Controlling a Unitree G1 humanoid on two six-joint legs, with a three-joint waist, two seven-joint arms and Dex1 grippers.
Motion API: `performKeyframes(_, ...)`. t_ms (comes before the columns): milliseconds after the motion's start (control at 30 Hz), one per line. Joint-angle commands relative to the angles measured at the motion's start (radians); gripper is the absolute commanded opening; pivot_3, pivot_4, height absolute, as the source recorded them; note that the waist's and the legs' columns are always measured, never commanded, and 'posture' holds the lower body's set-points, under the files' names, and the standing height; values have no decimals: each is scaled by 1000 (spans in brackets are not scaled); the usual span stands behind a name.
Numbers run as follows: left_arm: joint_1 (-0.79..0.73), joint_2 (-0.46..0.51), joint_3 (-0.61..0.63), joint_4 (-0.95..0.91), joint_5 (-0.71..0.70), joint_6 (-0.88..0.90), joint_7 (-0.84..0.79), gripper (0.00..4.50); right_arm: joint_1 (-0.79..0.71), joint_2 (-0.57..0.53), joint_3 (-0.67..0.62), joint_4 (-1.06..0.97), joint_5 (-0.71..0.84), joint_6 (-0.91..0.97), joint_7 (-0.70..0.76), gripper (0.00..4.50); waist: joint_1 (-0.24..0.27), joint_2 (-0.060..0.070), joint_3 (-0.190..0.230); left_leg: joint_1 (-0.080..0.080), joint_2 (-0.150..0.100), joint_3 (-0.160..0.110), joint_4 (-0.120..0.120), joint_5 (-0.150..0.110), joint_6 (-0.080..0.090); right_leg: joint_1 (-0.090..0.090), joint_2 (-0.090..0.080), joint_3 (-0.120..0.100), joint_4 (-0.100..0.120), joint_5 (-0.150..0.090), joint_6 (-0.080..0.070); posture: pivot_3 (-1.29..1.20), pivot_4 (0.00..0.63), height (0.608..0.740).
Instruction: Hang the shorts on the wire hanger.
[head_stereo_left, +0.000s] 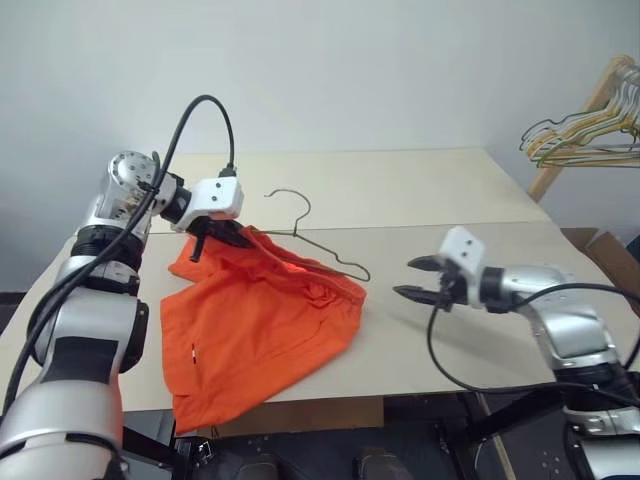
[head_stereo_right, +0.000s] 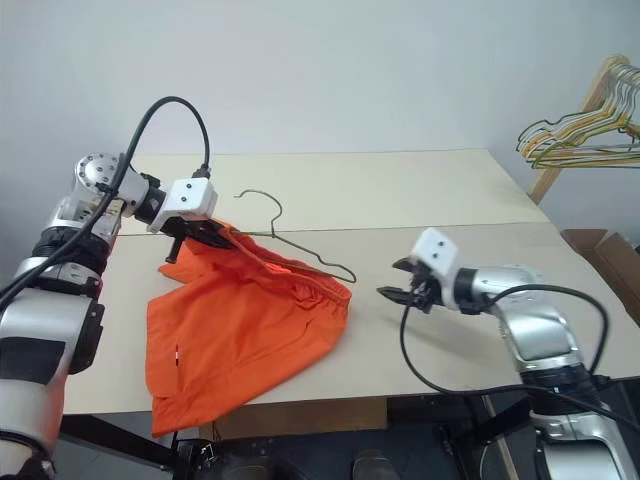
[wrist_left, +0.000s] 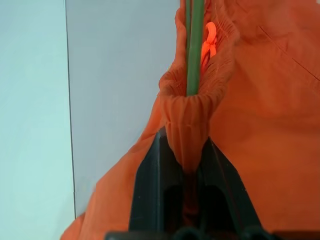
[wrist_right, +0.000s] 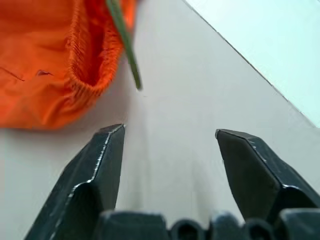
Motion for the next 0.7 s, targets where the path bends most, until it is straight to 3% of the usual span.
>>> performKeyframes(33, -35, 7, 30, -31, -25, -15, 4, 0, 46, 5, -59, -105, 160, 145, 34, 3221, -2, 0, 0, 0, 0, 0, 0, 0, 0, 0, 0, 0, 0, 0, 0, -93, 0, 740)
performKeyframes(233, -35, 4, 37, -28, -26, -15, 6, 0, 63, 154, 35, -151, 201, 276, -111, 3221, -19, 0, 0, 1, 1, -1, 0, 0, 0, -1, 2, 0, 1, 0, 0, -93, 0, 740)
performKeyframes(533, -27, 5, 43, -32, -26, -14, 10, 0, 8, 321, 95, -13, 197, 341, -253, 3221, -23, 0, 0, -1, 0, -1, 0, 0, 0, -1, 0, 0, 1, 0, 0, -77, 0, 740)
performKeyframes(633, -22, 5, 48, -37, -26, -12, 11, 0, 4, 344, 76, -2, 236, 354, -242, 2636, -27, 0, 0, -1, 0, -2, 0, 0, 0, -1, 0, 0, 1, 0, 0, -73, 0, 740)
performKeyframes(700, -18, 6, 50, -41, -29, -10, 10, 0, -3, 353, 68, 10, 239, 366, -259, 1962, -29, 0, 0, -1, 0, -2, 0, 0, 0, -1, 0, 0, 1, 0, 0, -72, 0, 740)
